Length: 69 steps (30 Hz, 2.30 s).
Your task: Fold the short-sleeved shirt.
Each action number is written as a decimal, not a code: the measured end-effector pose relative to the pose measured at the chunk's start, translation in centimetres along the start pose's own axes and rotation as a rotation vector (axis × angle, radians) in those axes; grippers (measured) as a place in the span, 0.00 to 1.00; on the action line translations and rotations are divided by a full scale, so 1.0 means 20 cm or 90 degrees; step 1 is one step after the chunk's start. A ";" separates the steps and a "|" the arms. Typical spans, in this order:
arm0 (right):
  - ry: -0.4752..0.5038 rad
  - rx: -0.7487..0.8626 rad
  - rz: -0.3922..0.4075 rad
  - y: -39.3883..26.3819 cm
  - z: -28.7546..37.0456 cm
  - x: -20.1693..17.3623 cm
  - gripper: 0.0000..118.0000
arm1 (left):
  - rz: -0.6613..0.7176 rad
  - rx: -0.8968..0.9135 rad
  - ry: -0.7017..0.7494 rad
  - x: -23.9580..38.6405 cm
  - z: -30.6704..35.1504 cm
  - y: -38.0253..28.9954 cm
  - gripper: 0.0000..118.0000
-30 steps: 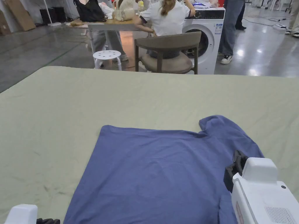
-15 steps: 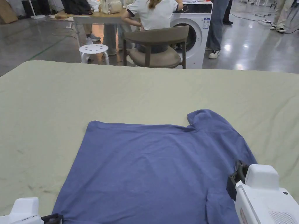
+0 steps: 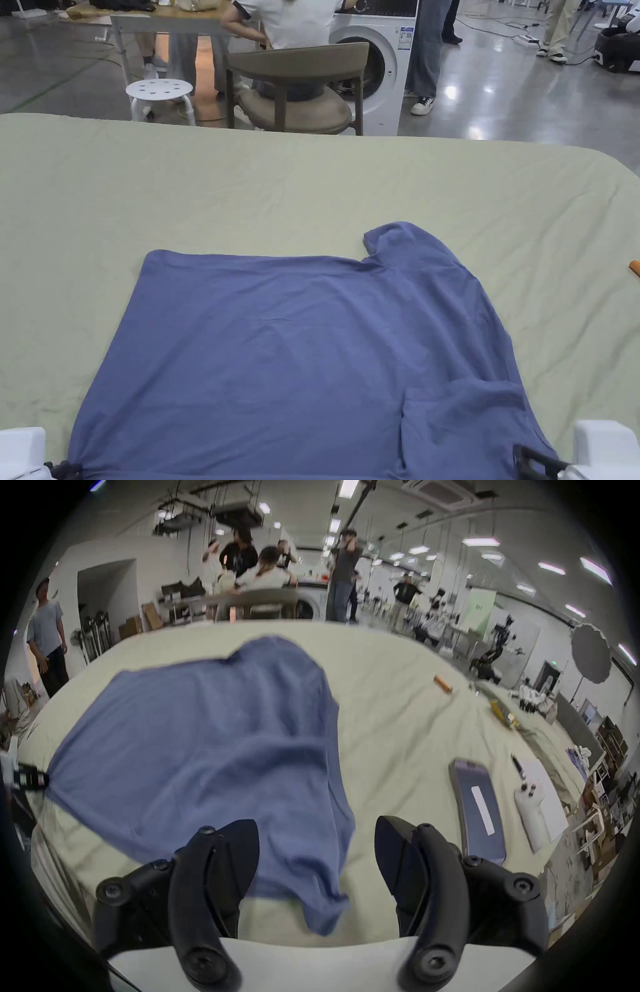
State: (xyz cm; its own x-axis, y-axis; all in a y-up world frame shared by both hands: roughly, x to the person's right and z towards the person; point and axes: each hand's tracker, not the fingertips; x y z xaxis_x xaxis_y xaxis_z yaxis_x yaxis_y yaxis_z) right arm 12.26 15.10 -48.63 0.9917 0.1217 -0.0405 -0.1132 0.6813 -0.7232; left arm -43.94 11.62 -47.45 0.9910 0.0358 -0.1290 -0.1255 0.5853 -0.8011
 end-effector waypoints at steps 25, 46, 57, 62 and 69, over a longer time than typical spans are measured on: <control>0.053 0.015 0.016 0.51 -0.11 0.00 0.07 | -0.032 0.124 -0.010 0.05 0.07 0.50 0.03; 0.042 -0.052 -0.005 0.83 -0.87 -0.04 0.28 | -0.045 0.041 -0.004 0.14 -0.49 0.98 0.21; 0.027 0.287 -0.053 0.74 -0.34 -0.16 0.50 | -0.074 0.320 -0.007 0.23 -0.04 0.80 0.46; 0.031 0.350 -0.056 0.58 -0.21 -0.25 0.00 | -0.063 0.396 0.021 0.29 0.12 0.58 0.00; 0.012 0.418 -0.005 0.45 -0.06 -0.37 0.00 | -0.042 0.425 0.037 0.27 0.19 0.42 0.00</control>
State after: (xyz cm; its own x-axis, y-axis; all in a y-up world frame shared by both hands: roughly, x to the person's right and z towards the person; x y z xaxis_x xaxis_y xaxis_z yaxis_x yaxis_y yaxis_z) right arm 4.05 19.40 -55.73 0.9930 0.1061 -0.0527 -0.1130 0.9818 -0.1527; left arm -39.47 19.86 -52.61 0.9891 -0.0507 -0.1384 0.0104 0.9606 -0.2777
